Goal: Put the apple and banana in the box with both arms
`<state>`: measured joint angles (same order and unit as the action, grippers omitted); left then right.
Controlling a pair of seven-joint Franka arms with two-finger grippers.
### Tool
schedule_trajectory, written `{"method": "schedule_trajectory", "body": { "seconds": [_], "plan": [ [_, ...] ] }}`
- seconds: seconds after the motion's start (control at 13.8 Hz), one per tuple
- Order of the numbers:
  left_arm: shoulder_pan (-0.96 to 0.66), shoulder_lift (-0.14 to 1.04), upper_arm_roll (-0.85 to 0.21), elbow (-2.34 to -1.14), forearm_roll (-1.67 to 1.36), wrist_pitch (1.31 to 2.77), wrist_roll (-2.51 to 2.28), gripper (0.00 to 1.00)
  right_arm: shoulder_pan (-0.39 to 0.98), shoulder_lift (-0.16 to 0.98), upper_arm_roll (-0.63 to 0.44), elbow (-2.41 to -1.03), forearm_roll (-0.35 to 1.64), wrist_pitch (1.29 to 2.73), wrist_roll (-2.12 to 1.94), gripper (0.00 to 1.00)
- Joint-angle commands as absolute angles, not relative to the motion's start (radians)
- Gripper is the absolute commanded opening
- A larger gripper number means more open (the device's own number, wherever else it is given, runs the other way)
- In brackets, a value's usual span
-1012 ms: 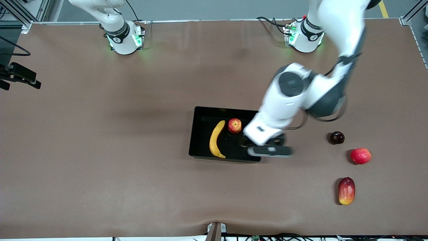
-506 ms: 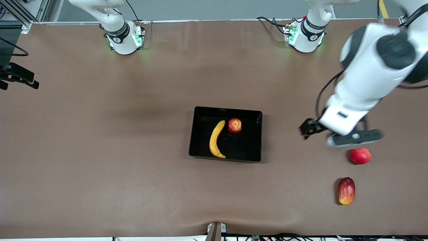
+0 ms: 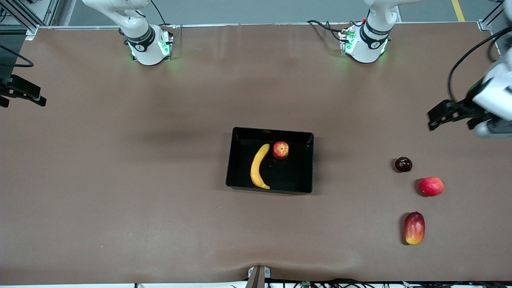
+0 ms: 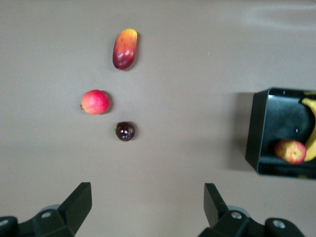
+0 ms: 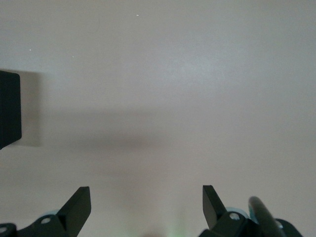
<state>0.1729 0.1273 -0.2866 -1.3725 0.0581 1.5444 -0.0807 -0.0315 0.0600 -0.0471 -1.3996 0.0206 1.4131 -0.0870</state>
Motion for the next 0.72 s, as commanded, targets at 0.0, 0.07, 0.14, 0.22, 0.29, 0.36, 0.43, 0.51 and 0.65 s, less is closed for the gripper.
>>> {"method": "schedule_trajectory", "body": {
  "seconds": [0.0, 0.07, 0.14, 0.22, 0.29, 0.36, 0.43, 0.51, 0.65],
  "plan": [
    [0.093, 0.042, -0.199, -1.451, 0.034, 1.52, -0.035, 1.0, -0.038, 0.04, -0.041, -1.413, 0.035, 1.41, -0.074, 1.0],
    [0.025, 0.02, -0.13, -1.472, 0.034, 1.52, -0.035, 1.0, -0.041, 0.04, -0.041, -1.413, 0.035, 1.408, -0.074, 1.0],
    [-0.004, 0.005, -0.1, -1.492, 0.037, 1.52, -0.026, 1.0, -0.043, 0.04, -0.043, -1.413, 0.035, 1.41, -0.074, 1.0],
    [-0.015, -0.026, -0.091, -1.529, 0.037, 1.526, -0.023, 1.0, -0.048, 0.04, -0.041, -1.413, 0.035, 1.41, -0.074, 1.0],
    [-0.034, -0.038, -0.078, -1.543, 0.038, 1.529, -0.023, 1.0, -0.048, 0.04, -0.041, -1.413, 0.035, 1.41, -0.074, 1.0],
    [-0.049, -0.05, -0.054, -1.542, 0.038, 1.516, -0.034, 1.0, -0.048, 0.04, -0.041, -1.413, 0.035, 1.41, -0.074, 1.0],
    [-0.051, -0.061, -0.051, -1.54, 0.038, 1.503, -0.047, 1.0, -0.048, 0.04, -0.041, -1.413, 0.035, 1.408, -0.074, 1.0],
    [-0.043, -0.054, -0.052, -1.542, 0.038, 1.502, -0.051, 1.0, -0.048, 0.04, -0.041, -1.413, 0.035, 1.408, -0.074, 1.0],
    [-0.034, -0.049, -0.054, -1.542, 0.038, 1.497, -0.048, 1.0, -0.048, 0.04, -0.041, -1.413, 0.035, 1.408, -0.074, 1.0]
  ]
}}
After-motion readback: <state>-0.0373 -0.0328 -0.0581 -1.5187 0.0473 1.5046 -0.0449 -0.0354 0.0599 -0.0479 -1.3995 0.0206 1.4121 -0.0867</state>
